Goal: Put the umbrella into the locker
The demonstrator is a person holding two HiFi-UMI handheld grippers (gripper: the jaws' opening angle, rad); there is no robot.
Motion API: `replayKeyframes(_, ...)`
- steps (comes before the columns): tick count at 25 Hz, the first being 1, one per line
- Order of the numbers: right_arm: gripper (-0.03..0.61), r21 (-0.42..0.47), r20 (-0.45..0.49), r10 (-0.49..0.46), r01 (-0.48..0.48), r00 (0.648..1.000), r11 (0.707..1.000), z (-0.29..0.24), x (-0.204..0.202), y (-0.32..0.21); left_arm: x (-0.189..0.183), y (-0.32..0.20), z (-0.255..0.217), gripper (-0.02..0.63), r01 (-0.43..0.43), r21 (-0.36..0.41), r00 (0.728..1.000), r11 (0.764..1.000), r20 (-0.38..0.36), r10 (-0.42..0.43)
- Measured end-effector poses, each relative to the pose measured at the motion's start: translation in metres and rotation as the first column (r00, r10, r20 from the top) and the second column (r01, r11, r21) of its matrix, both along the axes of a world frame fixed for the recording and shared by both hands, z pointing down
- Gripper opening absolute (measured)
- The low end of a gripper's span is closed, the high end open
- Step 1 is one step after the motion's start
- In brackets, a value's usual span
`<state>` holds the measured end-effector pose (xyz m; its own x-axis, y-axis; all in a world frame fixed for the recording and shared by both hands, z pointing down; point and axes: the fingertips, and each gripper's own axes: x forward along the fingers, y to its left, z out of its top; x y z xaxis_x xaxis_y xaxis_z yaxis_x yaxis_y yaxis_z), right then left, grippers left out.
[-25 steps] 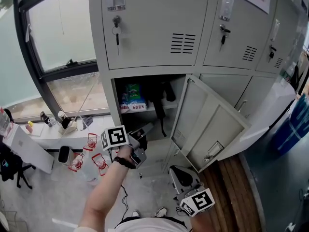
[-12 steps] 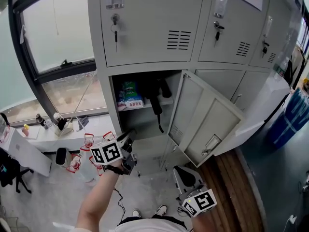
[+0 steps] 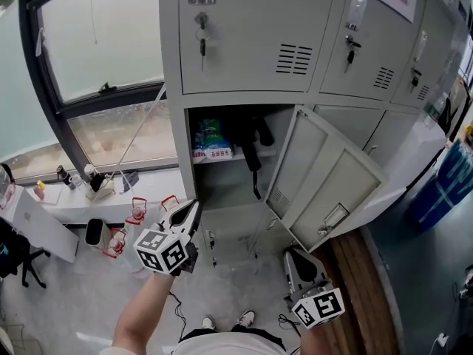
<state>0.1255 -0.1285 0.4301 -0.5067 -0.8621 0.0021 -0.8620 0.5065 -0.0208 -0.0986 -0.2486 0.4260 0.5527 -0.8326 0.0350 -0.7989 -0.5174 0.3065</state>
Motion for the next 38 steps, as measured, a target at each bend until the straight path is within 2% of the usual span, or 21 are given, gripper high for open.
replayKeyframes(8, 0.017, 0.029, -0.004, 0.053, -0.053, 0.999, 0.998, -0.015, 0.011, -0.001, -0.031, 0.033, -0.049, 0.021, 0.056, 0.193, 0.991, 0.98, 0.112, -0.079)
replayKeyframes(18, 0.018, 0.06, 0.007, 0.077, -0.077, 0.997, 0.995, -0.028, 0.018, 0.0, -0.047, 0.074, -0.074, 0.021, 0.107, 0.299, 0.98, 0.948, 0.131, -0.152)
replayKeyframes(23, 0.017, 0.062, 0.003, 0.086, -0.086, 0.996, 0.994, -0.027, 0.023, 0.005, -0.057, 0.093, -0.065, 0.021, 0.151, 0.323, 0.962, 0.934, 0.17, -0.214)
replayKeyframes(30, 0.018, 0.058, 0.001, 0.129, -0.128, 0.992, 0.99, -0.026, 0.041, 0.01, -0.083, 0.113, -0.047, 0.021, 0.253, 0.33, 0.914, 0.909, 0.228, -0.337)
replayKeyframes(35, 0.018, 0.053, 0.002, 0.149, -0.149, 0.989, 0.987, -0.024, 0.049, 0.014, -0.083, 0.115, -0.028, 0.021, 0.266, 0.33, 0.886, 0.906, 0.287, -0.364)
replayKeyframes(38, 0.018, 0.056, 0.005, 0.155, -0.155, 0.988, 0.986, -0.025, 0.05, 0.016, -0.075, 0.11, -0.023, 0.021, 0.249, 0.335, 0.88, 0.909, 0.313, -0.357)
